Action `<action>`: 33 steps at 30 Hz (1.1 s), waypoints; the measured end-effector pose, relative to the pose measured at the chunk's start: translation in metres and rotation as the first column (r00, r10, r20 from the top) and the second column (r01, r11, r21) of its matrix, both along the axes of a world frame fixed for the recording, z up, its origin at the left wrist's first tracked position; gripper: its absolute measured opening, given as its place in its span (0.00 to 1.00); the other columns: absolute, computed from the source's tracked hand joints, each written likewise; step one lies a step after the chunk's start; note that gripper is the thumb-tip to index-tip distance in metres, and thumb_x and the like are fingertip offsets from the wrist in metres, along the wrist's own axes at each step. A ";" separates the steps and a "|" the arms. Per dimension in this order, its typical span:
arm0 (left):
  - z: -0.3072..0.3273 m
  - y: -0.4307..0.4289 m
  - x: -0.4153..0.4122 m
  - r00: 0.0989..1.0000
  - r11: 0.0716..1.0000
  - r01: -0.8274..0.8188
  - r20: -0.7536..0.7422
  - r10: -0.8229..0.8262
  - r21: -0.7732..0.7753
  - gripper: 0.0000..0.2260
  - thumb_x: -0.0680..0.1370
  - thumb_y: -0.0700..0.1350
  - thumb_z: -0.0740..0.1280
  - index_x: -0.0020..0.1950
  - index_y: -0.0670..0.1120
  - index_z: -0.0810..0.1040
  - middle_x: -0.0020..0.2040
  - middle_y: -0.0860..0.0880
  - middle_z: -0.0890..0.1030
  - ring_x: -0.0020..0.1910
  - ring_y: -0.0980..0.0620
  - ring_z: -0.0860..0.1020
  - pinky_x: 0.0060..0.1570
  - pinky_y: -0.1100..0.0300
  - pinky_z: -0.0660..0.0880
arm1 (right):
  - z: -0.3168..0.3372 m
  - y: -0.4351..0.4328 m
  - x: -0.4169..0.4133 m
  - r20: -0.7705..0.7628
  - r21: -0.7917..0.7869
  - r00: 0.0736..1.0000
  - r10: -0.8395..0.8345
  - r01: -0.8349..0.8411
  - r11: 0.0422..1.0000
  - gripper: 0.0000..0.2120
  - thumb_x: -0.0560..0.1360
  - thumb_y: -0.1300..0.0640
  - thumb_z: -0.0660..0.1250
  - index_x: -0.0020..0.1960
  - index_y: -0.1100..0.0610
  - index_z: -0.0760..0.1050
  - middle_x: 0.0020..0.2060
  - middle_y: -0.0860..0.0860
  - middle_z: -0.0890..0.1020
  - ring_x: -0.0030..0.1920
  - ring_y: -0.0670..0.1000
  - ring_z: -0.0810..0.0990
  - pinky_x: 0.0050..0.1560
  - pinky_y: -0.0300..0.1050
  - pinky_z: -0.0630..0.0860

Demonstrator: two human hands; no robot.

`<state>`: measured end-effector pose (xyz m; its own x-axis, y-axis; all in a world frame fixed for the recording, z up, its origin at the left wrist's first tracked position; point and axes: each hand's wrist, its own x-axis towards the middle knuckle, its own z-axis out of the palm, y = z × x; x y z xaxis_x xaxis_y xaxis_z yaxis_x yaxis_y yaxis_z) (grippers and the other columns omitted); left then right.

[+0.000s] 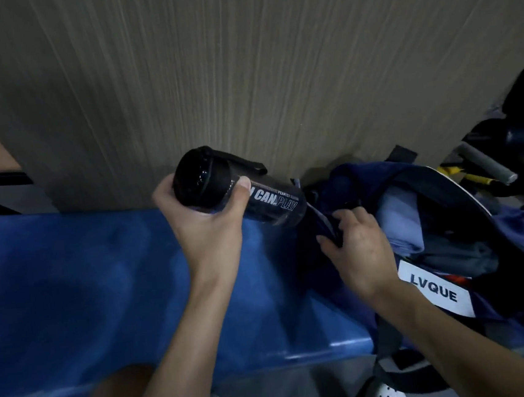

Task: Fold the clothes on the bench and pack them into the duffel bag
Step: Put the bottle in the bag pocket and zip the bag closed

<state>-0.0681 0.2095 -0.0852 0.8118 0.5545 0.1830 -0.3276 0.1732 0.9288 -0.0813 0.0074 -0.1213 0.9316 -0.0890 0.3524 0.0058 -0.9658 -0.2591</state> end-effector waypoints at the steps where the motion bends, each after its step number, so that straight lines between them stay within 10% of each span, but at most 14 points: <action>1: -0.002 -0.003 -0.002 1.000 1.000 0.006 0.007 -0.006 0.007 0.31 0.67 0.45 0.80 0.63 0.47 0.66 0.58 0.52 0.76 0.55 0.55 0.80 0.54 0.42 0.80 | -0.001 -0.001 0.001 -0.041 -0.007 0.999 -0.021 0.021 1.000 0.16 0.72 0.53 0.73 0.56 0.60 0.78 0.49 0.57 0.77 0.51 0.60 0.75 0.52 0.55 0.74; 13: -0.017 0.006 0.013 0.999 0.998 0.035 -0.013 -0.036 -0.045 0.28 0.70 0.43 0.79 0.60 0.46 0.64 0.53 0.54 0.74 0.51 0.57 0.80 0.48 0.42 0.82 | -0.021 0.006 0.014 0.068 0.175 0.983 0.171 -0.180 0.968 0.05 0.73 0.58 0.73 0.46 0.49 0.83 0.45 0.43 0.76 0.50 0.48 0.69 0.49 0.47 0.63; 18: -0.029 0.013 0.008 0.998 0.976 0.063 0.004 -0.065 0.209 0.31 0.68 0.38 0.80 0.65 0.46 0.67 0.55 0.59 0.74 0.51 0.69 0.76 0.52 0.72 0.73 | -0.022 -0.010 0.005 0.067 0.245 0.983 0.171 -0.183 0.952 0.13 0.71 0.64 0.71 0.55 0.57 0.82 0.51 0.49 0.73 0.54 0.53 0.74 0.60 0.37 0.69; 23: -0.044 0.005 0.006 0.978 0.872 0.208 -0.087 -0.189 0.443 0.36 0.66 0.44 0.81 0.69 0.56 0.68 0.58 0.66 0.77 0.60 0.64 0.75 0.59 0.67 0.72 | -0.019 -0.019 -0.007 0.023 0.225 0.987 0.161 -0.162 0.961 0.12 0.71 0.66 0.72 0.55 0.60 0.80 0.51 0.48 0.71 0.49 0.50 0.74 0.53 0.21 0.63; 30: -0.047 -0.008 0.000 0.955 0.702 0.268 -0.084 -0.285 0.660 0.42 0.73 0.44 0.77 0.79 0.60 0.56 0.70 0.61 0.64 0.63 0.78 0.61 0.61 0.81 0.59 | -0.011 -0.027 -0.012 -0.099 0.128 0.983 0.155 -0.142 0.982 0.12 0.73 0.60 0.73 0.56 0.58 0.79 0.50 0.49 0.72 0.48 0.53 0.75 0.51 0.39 0.70; 33: -0.048 -0.010 -0.003 0.958 0.610 0.259 -0.117 -0.263 0.749 0.41 0.73 0.47 0.76 0.78 0.63 0.54 0.74 0.52 0.61 0.72 0.59 0.64 0.72 0.54 0.67 | -0.005 -0.028 -0.008 -0.144 0.007 0.978 0.151 -0.152 0.988 0.14 0.74 0.59 0.70 0.59 0.56 0.79 0.51 0.52 0.73 0.52 0.57 0.74 0.54 0.49 0.74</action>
<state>-0.0706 0.2000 -0.1334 0.8981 -0.0119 0.4397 -0.3854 -0.5030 0.7736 -0.0890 -0.0207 -0.1259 0.9751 0.0581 0.2141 0.1150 -0.9577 -0.2639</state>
